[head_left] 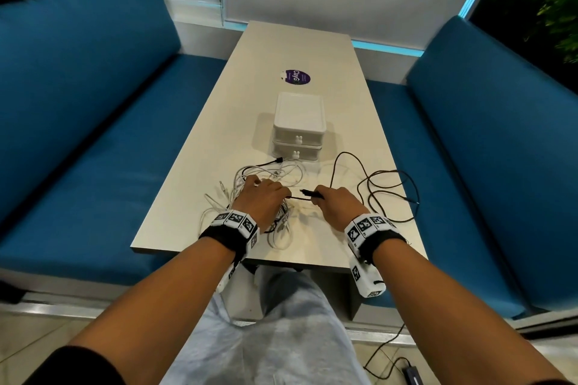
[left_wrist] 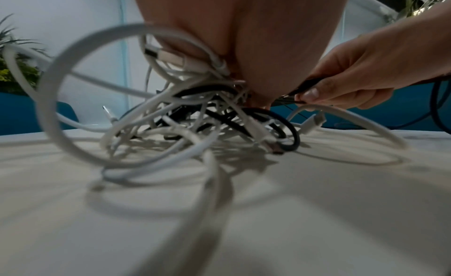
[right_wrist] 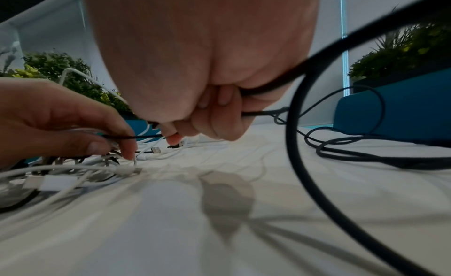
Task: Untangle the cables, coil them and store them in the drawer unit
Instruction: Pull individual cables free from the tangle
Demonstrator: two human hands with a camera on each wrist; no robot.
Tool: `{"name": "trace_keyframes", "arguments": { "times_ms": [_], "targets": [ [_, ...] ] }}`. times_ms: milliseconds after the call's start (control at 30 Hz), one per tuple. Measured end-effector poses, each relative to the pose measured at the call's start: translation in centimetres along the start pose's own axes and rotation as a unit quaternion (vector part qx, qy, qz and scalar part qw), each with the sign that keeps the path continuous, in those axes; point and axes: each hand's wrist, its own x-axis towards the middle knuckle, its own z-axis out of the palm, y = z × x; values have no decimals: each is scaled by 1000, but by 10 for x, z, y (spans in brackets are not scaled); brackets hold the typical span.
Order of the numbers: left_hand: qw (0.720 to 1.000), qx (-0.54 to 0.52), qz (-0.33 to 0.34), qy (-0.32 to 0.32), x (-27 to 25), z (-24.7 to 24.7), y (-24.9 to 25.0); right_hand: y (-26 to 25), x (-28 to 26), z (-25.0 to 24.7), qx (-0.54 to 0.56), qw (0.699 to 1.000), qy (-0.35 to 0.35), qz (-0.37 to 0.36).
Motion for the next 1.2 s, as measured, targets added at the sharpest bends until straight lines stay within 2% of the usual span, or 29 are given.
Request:
{"name": "trace_keyframes", "arguments": {
  "times_ms": [533, 667, 833, 1033, 1200],
  "targets": [
    [994, 97, 44, -10, -8, -5, 1, 7, -2, -10, 3, 1000, -15, 22],
    [994, 101, 24, -19, -9, -6, 1, 21, -3, -13, -57, 997, 1, 59],
    [995, 91, 31, -32, -6, -9, 0, 38, -4, -14, -122, 988, 2, 96],
    [998, 66, 7, -3, -7, -9, -1, 40, -4, -13, -144, 983, 14, 114],
    [997, 75, -9, -9, -2, -9, 3, 33, -3, -14, -137, 982, 38, 127]
  ]
}}
